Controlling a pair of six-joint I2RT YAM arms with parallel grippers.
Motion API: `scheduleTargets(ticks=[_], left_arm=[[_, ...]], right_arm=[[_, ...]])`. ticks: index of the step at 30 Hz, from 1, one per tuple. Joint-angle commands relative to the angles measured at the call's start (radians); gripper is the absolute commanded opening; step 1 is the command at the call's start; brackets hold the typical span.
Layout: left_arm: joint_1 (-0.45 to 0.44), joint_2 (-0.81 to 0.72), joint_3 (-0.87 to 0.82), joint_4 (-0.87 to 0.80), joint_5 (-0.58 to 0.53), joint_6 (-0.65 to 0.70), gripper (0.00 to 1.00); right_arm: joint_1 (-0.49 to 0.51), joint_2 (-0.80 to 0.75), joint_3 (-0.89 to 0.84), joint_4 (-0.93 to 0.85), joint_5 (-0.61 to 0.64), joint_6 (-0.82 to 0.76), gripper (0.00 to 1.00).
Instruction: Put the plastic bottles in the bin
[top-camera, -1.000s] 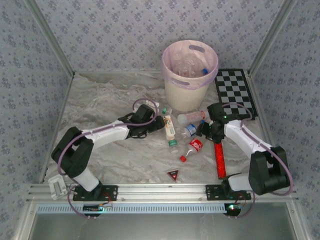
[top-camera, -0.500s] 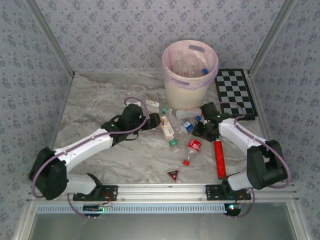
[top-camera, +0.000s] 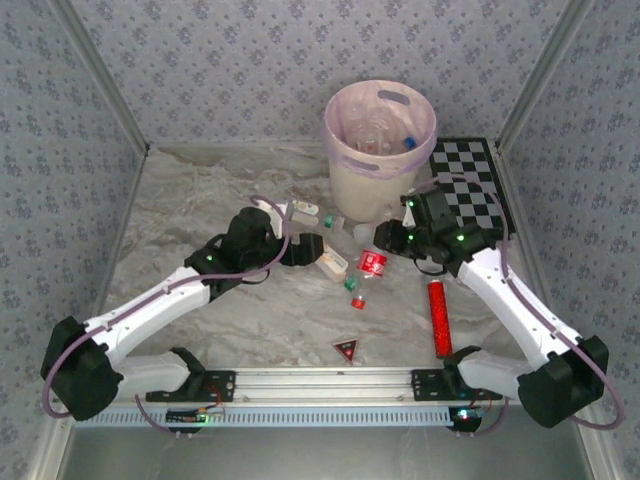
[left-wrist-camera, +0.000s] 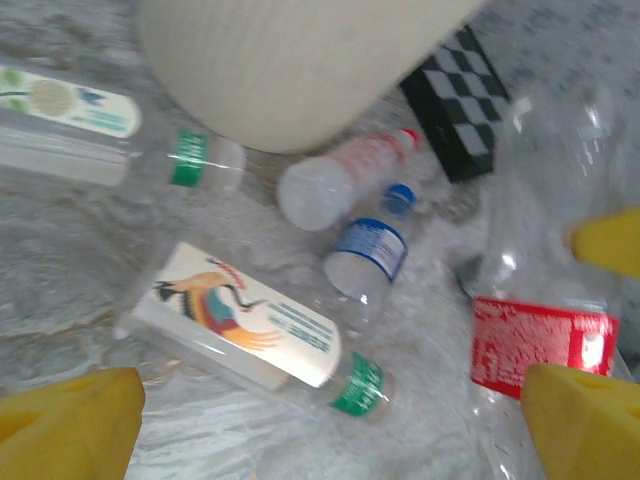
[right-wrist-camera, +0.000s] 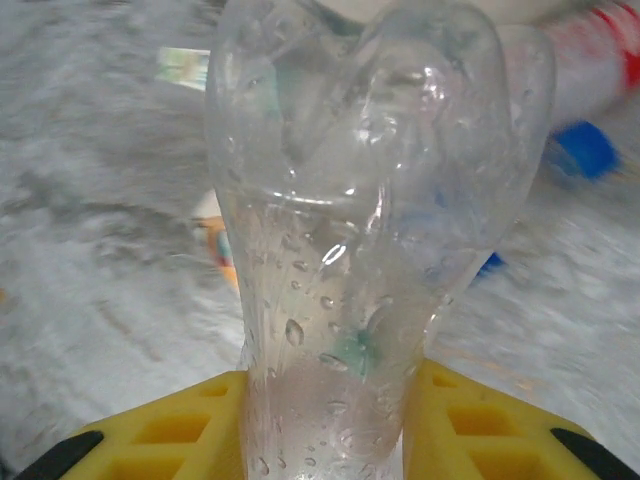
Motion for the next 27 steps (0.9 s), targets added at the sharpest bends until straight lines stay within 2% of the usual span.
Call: scheduleTargets(ticks=[1, 5, 9, 18, 20, 23, 24, 25, 27], left_arm=[[-0.004, -0.049, -0.047, 0.111, 0.172, 0.089, 0.99], [-0.015, -0.046, -0.06, 0.187, 0.263, 0.108, 0.99], [-0.05, -0.003, -0.027, 0.176, 0.233, 0.155, 0.99], [-0.083, 0.146, 0.043, 0.236, 0.215, 0.163, 0.99], [-0.082, 0.16, 0.049, 0.242, 0.215, 0.163, 0.9], [-0.083, 0.17, 0.068, 0.211, 0.23, 0.183, 0.69], [-0.084, 0.171, 0.07, 0.195, 0.222, 0.195, 0.62], [-0.084, 0.168, 0.071, 0.183, 0.211, 0.206, 0.57], [-0.083, 0.164, 0.072, 0.159, 0.187, 0.228, 0.51]], right_arm=[[0.06, -0.006, 0.065, 0.106, -0.019, -0.095, 0.36], [0.078, 0.033, 0.088, 0.203, -0.106, -0.15, 0.35], [0.082, 0.072, 0.129, 0.22, -0.17, -0.172, 0.36], [0.106, 0.103, 0.149, 0.257, -0.192, -0.184, 0.35], [0.11, 0.106, 0.144, 0.259, -0.184, -0.182, 0.35], [0.112, 0.107, 0.142, 0.254, -0.175, -0.183, 0.36], [0.111, 0.108, 0.148, 0.248, -0.171, -0.189, 0.39], [0.11, 0.112, 0.157, 0.237, -0.168, -0.198, 0.44], [0.105, 0.116, 0.185, 0.199, -0.163, -0.234, 0.7]])
